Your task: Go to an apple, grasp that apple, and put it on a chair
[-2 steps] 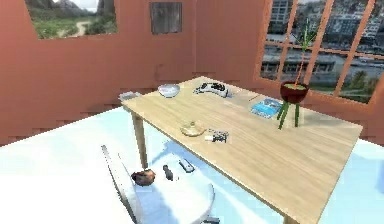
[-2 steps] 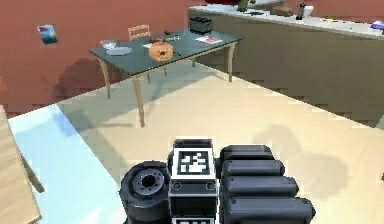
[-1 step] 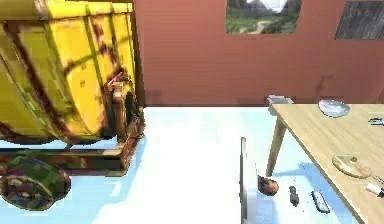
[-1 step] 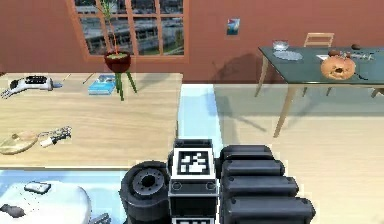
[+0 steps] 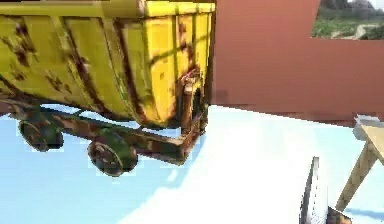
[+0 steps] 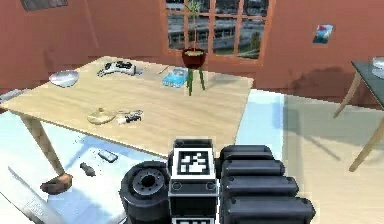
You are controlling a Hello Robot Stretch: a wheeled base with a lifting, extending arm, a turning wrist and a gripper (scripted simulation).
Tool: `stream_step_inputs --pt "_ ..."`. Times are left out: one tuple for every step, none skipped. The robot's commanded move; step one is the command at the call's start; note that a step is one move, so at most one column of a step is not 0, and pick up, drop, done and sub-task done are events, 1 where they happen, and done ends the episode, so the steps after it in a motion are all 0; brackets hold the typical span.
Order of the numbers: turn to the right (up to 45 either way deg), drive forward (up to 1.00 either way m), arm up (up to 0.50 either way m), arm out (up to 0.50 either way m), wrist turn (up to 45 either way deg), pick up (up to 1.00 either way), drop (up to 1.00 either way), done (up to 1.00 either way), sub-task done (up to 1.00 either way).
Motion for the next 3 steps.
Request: stream_step_inputs --pt "0.0 0.25 0.0 0.0 0.0 0.0 0.0 0.0 0.0" --pt "45.0 0.0 0.0 0.0 0.0 0.0 0.0 0.0 0.0" --pt "45.0 0.0 0.0 0.0 0.0 0.0 0.0 0.0 0.0"
